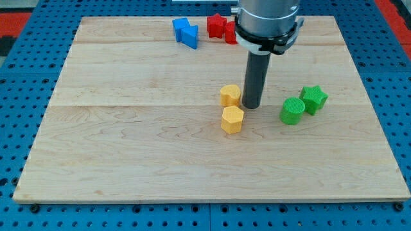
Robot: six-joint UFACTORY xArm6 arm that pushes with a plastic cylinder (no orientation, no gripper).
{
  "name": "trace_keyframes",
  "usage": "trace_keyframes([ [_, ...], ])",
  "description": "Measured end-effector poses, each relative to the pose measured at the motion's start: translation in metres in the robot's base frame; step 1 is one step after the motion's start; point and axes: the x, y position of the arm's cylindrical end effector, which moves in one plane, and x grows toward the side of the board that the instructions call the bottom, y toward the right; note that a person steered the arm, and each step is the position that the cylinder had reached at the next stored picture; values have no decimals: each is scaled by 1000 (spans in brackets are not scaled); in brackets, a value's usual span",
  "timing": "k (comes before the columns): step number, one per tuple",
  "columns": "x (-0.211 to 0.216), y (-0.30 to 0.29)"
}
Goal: Move yellow hexagon and yellow heart up a bit
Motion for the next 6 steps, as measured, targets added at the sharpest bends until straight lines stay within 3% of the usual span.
trace_keyframes([
  [2, -19, -53],
  [3, -7, -51],
  [4, 3, 0],
  [5, 50, 21],
  [6, 81, -10],
])
